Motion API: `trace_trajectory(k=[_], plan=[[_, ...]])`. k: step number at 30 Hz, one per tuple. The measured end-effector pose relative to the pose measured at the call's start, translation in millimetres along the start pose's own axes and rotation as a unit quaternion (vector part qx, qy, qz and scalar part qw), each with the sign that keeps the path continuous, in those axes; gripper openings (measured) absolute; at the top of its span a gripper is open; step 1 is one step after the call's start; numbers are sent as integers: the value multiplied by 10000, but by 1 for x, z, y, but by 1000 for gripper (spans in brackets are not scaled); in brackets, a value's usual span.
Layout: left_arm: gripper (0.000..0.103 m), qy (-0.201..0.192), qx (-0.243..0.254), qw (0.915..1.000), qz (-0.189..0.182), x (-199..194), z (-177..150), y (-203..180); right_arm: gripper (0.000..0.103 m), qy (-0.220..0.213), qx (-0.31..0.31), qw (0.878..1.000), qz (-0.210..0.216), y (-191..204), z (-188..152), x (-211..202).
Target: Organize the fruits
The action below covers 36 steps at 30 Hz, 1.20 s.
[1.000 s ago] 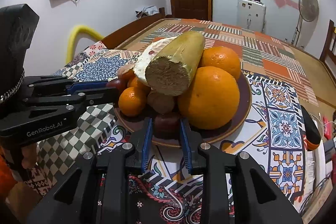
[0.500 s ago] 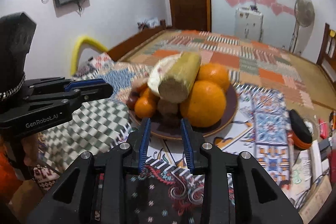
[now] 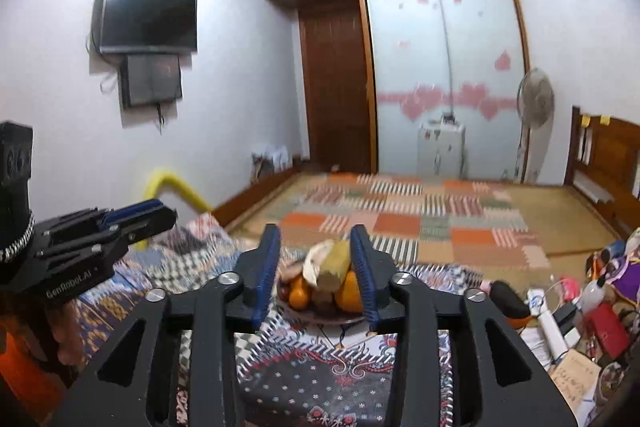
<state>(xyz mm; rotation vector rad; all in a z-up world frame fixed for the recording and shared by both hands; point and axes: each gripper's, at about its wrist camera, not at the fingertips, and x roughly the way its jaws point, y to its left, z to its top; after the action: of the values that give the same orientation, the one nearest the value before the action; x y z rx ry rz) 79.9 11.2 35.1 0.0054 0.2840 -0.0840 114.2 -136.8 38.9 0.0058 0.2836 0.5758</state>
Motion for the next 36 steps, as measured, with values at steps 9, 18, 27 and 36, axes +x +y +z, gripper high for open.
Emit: trace_trajectory(k=[9, 18, 27, 36], plan=[[71, -481, -7, 9988, 132, -47, 3, -14, 77, -625, -31, 9974, -347, 13, 5, -40], [91, -641, -77, 9976, 246, -60, 0, -13, 91, -785, 0, 9956, -520, 15, -1, -51], [101, -716, -115, 9967, 369, -65, -4, -18, 103, -888, -27, 9942, -609, 19, -5, -58], [102, -710, -147, 9963, 452, -67, -10, -16, 103, -866, -39, 9941, -651, 21, -9, -60]])
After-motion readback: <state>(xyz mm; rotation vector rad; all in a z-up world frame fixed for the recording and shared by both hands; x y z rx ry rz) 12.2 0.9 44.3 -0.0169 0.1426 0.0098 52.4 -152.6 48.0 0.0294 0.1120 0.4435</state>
